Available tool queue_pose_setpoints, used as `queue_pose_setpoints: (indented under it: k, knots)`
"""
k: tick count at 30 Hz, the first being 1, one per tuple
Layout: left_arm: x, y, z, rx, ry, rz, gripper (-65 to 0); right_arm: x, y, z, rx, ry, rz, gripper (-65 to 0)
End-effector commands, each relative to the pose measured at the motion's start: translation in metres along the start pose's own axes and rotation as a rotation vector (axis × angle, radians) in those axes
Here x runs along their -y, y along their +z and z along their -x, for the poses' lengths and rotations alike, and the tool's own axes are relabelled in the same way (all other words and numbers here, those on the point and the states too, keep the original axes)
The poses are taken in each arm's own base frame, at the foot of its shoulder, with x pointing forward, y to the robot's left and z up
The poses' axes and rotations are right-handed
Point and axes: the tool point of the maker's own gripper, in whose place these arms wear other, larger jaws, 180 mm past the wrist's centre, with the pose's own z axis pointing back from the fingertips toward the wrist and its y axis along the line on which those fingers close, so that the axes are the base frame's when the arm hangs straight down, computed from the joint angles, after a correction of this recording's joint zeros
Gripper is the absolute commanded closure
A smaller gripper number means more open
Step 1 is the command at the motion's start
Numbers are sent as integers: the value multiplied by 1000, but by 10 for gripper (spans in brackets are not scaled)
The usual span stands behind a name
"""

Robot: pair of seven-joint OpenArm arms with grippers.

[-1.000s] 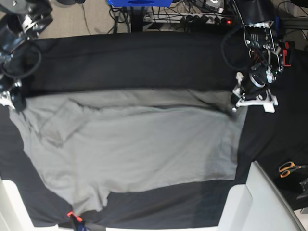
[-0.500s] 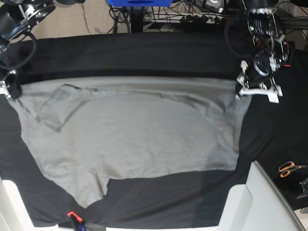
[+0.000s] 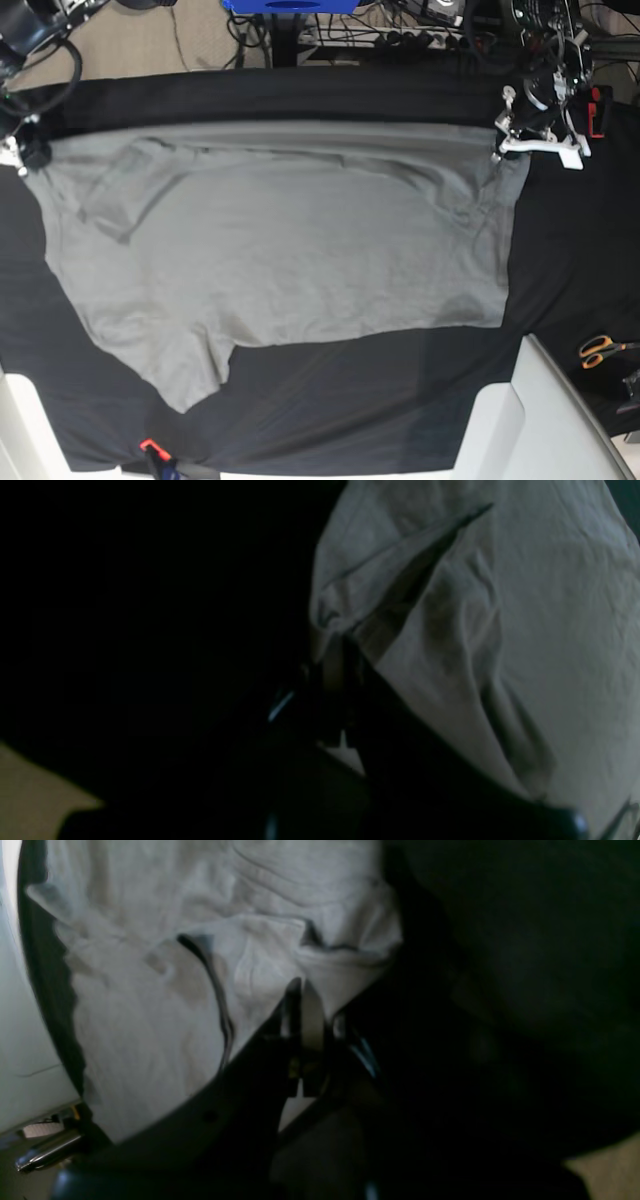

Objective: Fold the T-shirt properly
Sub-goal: 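Drag the shirt toward the robot with both grippers, flattening it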

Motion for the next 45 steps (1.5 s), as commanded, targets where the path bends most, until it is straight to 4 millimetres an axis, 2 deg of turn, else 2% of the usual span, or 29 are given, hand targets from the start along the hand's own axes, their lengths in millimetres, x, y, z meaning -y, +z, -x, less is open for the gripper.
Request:
queue_pose_setpoints:
  k: [1,9,16,23,38,41,45]
  knots:
    - [-10,5,-17,72,-20,-25,0,-4,7,-25,71,16,-7,0]
    - [-33,18,1,46,-33,-67,0,15,12,-7,40,5,33,0]
    - [-36,24,5,39,-45,-72,0,31,19,5,16,7,65,0]
    - [-41,28,11,27,-50,-83,0,33,16,20,-6,-9,65,0]
    - [-44,29,13,21,-45,-88,0,36,17,22,-9,-16,72,-9]
    - [-44,29,17,3,-44,-91,0,36,17,22,-11,-18,72,-65]
    - [-52,29,35,-87,-31,-109,0,35,15,30,-20,-29,67,-257]
